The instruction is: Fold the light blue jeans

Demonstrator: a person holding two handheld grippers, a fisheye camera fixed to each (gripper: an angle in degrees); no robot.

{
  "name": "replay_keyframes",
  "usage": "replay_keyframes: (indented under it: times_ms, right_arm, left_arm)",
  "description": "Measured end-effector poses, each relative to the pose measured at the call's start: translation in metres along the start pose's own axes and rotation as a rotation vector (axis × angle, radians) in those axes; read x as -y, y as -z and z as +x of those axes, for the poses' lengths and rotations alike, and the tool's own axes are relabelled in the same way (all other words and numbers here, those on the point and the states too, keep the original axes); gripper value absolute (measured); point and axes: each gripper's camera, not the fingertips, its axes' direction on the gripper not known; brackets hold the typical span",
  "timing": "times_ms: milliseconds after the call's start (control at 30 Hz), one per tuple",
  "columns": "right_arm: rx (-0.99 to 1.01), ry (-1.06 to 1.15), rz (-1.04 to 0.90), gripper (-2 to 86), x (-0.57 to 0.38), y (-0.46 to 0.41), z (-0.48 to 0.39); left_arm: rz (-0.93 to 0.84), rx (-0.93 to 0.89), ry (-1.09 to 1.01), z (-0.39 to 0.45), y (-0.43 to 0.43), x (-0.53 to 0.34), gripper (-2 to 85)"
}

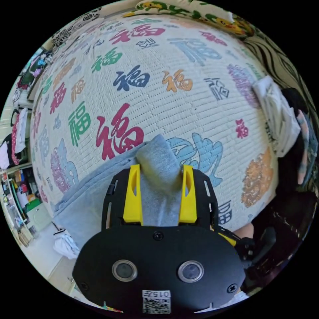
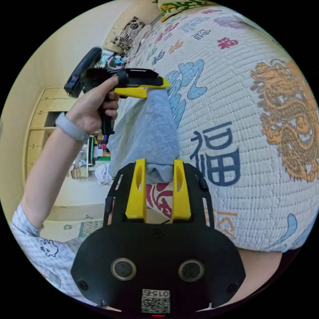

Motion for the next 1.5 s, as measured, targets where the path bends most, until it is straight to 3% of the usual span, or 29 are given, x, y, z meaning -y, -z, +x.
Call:
replay_keyframes:
  times_ms: [100,167,300,567,700,867,1067,1233,1367,1500]
  right_arm:
    - [0.027,-0.003,0.008,6.9,-0.010,-0.003,-0.004]
    - [0.044,0.010,0.063,5.0,-0.025,0.007,-0.010]
    - [0.102,0.017,0.152,4.1,-0.053,0.033,-0.017]
    - [-0.150,0.125,0.364,3.5,-0.127,0.133,-0.073]
    - [-0.309,0.255,0.361,3.7,-0.151,0.141,-0.137]
    - [-0.350,0.496,0.340,4.1,-0.173,0.047,-0.233]
    - [-0.379,0.610,0.140,4.3,-0.169,-0.115,-0.291]
    - [-0.501,0.605,0.021,4.6,-0.162,-0.193,-0.293]
    - [-0.463,0.660,-0.157,7.4,-0.157,-0.225,-0.294]
    - [-0.418,0.730,-0.179,7.9,-0.164,-0.217,-0.297]
  left_arm:
    - [-0.014,0.123,-0.026,0.024,-0.009,0.017,14.9]
    - [-0.012,0.165,-0.067,0.033,-0.007,0.026,8.0]
    - [0.067,0.102,-0.176,0.035,0.007,0.028,4.2]
    - [0.244,-0.589,-0.317,0.016,0.083,0.031,3.9]
    - [0.302,-0.788,-0.383,-0.020,0.103,0.021,3.9]
    - [0.381,-0.998,-0.313,-0.153,0.085,-0.005,4.0]
    - [0.397,-1.041,-0.088,-0.300,0.023,-0.040,4.0]
    - [0.359,-1.030,-0.020,-0.344,-0.025,-0.041,4.4]
    - [0.323,-1.054,0.021,-0.370,-0.054,-0.047,5.2]
    - [0.360,-1.051,0.035,-0.391,-0.052,-0.068,6.1]
